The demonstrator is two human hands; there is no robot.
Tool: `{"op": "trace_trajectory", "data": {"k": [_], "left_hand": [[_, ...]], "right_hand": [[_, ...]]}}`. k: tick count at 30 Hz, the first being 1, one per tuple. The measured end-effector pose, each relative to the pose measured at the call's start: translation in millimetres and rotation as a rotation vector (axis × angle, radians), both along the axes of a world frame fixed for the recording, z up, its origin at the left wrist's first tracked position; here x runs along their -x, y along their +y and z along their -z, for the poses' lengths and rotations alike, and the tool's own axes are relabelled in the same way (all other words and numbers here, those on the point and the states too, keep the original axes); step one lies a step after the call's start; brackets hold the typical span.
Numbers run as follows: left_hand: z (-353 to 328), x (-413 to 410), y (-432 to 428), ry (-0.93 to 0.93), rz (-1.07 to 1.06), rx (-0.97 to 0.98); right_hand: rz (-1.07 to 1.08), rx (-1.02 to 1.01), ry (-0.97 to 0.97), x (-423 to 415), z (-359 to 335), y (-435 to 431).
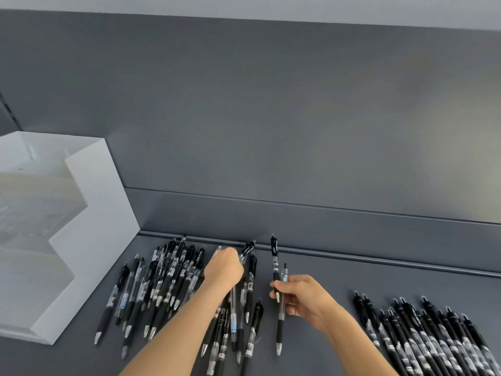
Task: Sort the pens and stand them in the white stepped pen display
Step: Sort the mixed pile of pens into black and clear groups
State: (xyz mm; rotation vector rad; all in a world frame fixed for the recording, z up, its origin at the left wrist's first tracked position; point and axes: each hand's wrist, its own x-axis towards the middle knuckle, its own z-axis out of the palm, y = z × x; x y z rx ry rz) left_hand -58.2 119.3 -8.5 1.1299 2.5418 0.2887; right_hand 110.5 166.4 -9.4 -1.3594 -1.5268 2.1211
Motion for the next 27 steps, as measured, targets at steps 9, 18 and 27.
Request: {"op": "trace_trajectory", "data": {"k": [9, 18, 27], "left_hand": [[-3.7, -13.5, 6.8, 0.022, -0.003, -0.002], [-34.7, -16.0, -30.7, -0.464, 0.008, -0.852], [-43.7, -32.4, -63.0, -1.367, -0.201, -0.685]], "right_hand": [[0.000, 0.102, 0.144, -26.0, -4.7, -8.4], [-0.013, 0.056, 0.223, -43.3, -15.5, -25.5], [0.032, 0.060, 0.335, -57.2, -27.6, -48.6]]}}
